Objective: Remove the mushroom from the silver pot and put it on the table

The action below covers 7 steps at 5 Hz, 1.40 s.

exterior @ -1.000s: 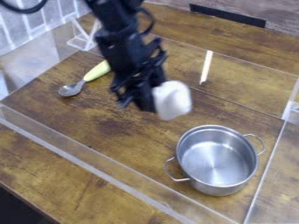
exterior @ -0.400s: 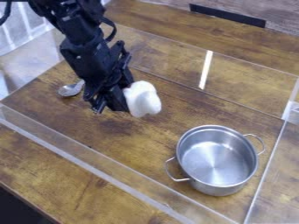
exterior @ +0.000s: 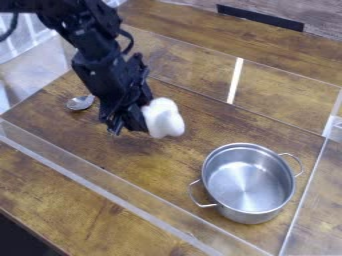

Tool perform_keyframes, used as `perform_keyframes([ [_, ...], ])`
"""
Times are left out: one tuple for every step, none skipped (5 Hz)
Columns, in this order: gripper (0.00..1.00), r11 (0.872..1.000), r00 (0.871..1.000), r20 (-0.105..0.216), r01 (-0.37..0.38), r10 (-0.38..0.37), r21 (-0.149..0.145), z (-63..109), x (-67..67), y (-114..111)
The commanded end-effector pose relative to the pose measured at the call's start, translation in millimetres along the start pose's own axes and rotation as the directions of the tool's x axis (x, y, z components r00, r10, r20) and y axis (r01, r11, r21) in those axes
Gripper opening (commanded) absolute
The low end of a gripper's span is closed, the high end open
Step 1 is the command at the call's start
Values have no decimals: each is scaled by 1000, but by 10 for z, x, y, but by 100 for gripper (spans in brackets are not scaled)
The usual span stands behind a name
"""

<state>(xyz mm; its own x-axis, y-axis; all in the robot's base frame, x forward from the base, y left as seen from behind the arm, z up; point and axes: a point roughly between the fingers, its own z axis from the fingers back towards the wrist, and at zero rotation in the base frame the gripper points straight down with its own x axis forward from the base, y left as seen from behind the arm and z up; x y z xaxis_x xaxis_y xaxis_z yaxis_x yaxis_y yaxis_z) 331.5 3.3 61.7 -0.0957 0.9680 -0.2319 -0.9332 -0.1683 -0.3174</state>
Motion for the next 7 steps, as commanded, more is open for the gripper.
perform_keyframes([
  [0,999,1000,5,-6,6,-38,-12,84,-77],
  [0,999,1000,0,-4,4,-35,-82,136,-128],
  [0,999,1000,1,-13,13,-35,-133,178,-189],
  [0,999,1000,-2,-15,15,-28,-179,198,-231],
  [0,1000,1000,-5,-16,15,-17,-209,241,-243],
  [0,1000,1000,-6,-19,19,-8,-233,277,-256],
  [0,1000,1000,-8,-21,21,4,-255,312,-259],
])
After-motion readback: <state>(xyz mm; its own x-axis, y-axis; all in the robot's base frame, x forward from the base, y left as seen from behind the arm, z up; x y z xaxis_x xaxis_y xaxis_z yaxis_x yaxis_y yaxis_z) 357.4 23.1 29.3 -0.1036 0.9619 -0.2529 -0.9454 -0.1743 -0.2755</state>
